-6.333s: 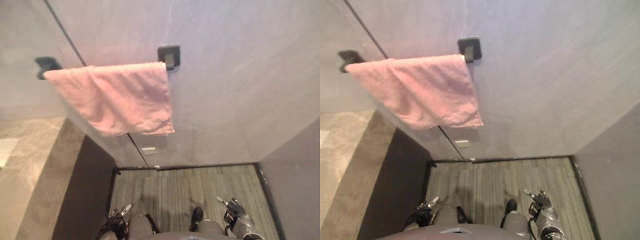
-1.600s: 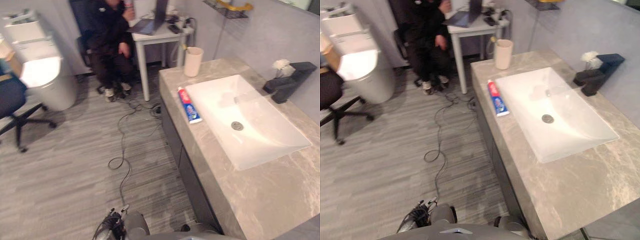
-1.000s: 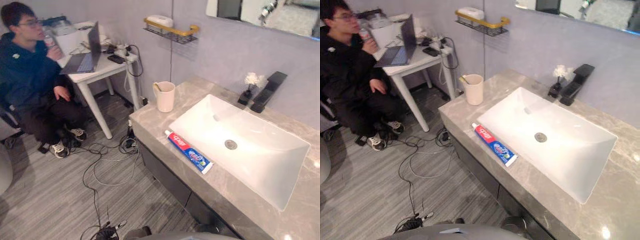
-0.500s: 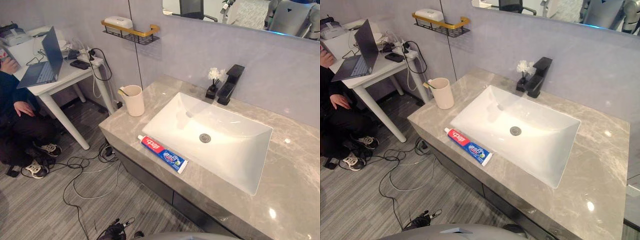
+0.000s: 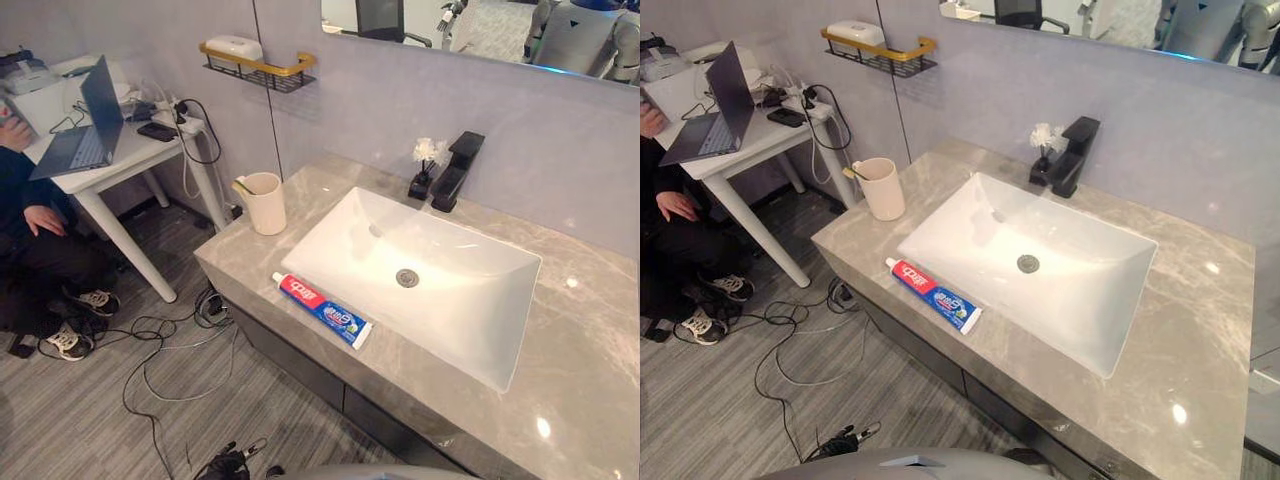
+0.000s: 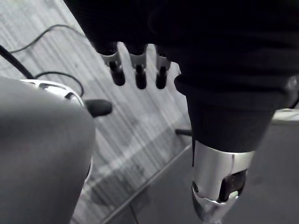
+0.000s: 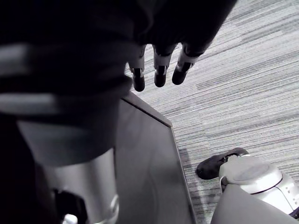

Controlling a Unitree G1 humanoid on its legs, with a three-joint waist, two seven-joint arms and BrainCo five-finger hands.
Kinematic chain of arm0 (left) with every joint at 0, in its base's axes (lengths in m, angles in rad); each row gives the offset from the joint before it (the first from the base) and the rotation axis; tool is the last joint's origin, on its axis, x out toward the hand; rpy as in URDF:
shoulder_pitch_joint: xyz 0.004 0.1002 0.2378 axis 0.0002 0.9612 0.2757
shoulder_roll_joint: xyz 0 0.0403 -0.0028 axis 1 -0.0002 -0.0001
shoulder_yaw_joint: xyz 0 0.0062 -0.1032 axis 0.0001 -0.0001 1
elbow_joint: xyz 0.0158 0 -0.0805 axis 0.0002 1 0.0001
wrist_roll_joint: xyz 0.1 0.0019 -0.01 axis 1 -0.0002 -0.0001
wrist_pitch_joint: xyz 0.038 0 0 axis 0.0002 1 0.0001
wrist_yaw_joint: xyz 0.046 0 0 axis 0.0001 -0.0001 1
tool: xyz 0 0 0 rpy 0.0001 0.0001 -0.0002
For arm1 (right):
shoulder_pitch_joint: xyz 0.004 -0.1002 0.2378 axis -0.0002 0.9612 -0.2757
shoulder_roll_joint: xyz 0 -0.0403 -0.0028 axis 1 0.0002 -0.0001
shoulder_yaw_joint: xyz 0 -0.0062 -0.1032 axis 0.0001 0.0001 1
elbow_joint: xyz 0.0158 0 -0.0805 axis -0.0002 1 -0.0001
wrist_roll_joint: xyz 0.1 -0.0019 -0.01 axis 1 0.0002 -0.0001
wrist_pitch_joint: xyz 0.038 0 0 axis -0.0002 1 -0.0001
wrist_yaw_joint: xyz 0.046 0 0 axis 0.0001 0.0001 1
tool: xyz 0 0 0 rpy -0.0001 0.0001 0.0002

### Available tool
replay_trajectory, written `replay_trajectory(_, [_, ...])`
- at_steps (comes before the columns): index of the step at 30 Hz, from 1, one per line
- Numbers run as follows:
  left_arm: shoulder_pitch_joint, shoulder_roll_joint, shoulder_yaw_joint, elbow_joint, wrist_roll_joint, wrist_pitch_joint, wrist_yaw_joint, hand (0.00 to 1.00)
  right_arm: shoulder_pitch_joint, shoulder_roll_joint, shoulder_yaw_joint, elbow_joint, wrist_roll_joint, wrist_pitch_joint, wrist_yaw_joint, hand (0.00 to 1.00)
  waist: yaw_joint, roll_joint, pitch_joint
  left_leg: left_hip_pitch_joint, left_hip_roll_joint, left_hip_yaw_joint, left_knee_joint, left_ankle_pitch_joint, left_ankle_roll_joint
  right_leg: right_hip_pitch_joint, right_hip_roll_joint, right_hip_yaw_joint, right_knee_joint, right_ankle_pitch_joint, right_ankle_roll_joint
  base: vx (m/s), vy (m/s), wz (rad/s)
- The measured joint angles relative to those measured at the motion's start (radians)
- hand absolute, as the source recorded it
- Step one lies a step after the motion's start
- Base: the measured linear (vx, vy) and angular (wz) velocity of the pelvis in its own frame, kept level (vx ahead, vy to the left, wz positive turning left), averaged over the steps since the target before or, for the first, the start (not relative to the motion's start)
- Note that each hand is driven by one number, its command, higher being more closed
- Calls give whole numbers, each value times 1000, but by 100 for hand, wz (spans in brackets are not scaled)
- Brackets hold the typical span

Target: Organize washtable

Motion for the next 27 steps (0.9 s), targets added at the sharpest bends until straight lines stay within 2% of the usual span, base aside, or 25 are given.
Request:
replay_trajectory(8, [15,1,5,-19,0,0,0,0,24,5,7,-2,-1,2,0,0,0,8,10,-14,-1,-49,0,8,9,13,-3,-56,12,-25,4,-36,-12,22])
replay_trajectory(11, [28,1,-18,-47,-4,-4,1,0,32,3,17,-2,-7,3,0,0,0,15,9,-82,-2,-85,14,13,26,-14,-5,-102,12,-29,0,-61,-10,44])
replay_trajectory(13, [27,0,-29,-48,-5,-8,1,0,29,-20,49,-2,-11,3,-1,0,2,25,13,-156,0,-89,80,-4,70,-58,-22,-135,32,-23,3,-19,16,40])
replay_trajectory(15, [35,0,-27,-38,-4,-6,2,0,26,-40,49,-2,-11,3,-1,0,6,44,25,-168,3,-53,106,-19,94,-68,-42,-144,52,-17,-8,-8,43,10])
replay_trajectory(17, [55,-2,-26,-28,-4,-3,3,0,26,-52,48,-2,-11,3,-3,0,4,42,29,-167,7,-15,126,-26,100,-71,-58,-144,63,-15,-9,23,60,-11])
replay_trajectory(18, [67,-2,-17,-25,-4,-2,2,0,21,-56,46,-4,-10,3,-3,0,4,35,33,-172,18,33,191,-64,111,-74,-85,-151,81,-9,-13,-13,79,-32])
replay_trajectory(19, [65,2,8,-18,-4,-1,1,0,15,-57,42,-6,-10,3,-3,0,8,15,44,-178,52,86,335,-108,109,-76,-120,-167,103,-4,-8,-29,74,-38])
replay_trajectory(20, [66,3,13,-18,-4,-1,2,0,12,-60,39,-10,-10,2,-4,0,7,9,43,-177,72,95,400,-126,105,-77,-135,-169,105,3,-5,-3,35,-38])
replay_trajectory(21, [69,2,13,-17,-4,-1,6,0,6,-79,34,-16,-9,-1,-5,0,3,11,40,-172,114,89,494,-148,91,-80,-154,-171,100,19,5,71,3,-19])
replay_trajectory(22, [69,2,10,-16,-3,-1,7,0,6,-92,34,-17,-9,-4,-5,0,1,18,36,-169,137,77,520,-156,81,-86,-159,-171,99,26,10,131,3,2])
replay_trajectory(23, [49,-8,6,-19,-4,-2,11,0,2,-120,23,-16,-8,-13,-8,0,-3,44,24,-165,180,24,509,-163,46,-107,-161,-178,102,46,25,90,19,21])
replay_trajectory(24, [37,-11,4,-18,-4,-2,14,0,-2,-127,6,-16,-7,-12,-9,0,-5,52,18,-161,188,-4,473,-160,10,-118,-161,-185,106,55,32,41,126,47])
replay_trajectory(25, [11,-14,-14,-22,-4,-4,18,0,-13,-134,-13,-10,-6,-10,-15,0,-8,58,17,-145,173,-42,373,-183,-73,-137,-170,-199,118,75,47,-38,267,74])
replay_trajectory(26, [-10,1,-43,-37,-4,-4,19,0,-29,-106,-2,-9,-9,-12,11,0,-23,46,17,-124,140,-33,286,-198,-80,-143,-181,-215,118,92,65,-75,321,81])
replay_trajectory(27, [-15,16,-57,-41,-4,-5,19,0,-45,-82,-1,-5,-9,-11,20,0,-26,16,23,-120,117,-34,266,-189,-79,-143,-200,-218,116,101,68,-120,296,49])
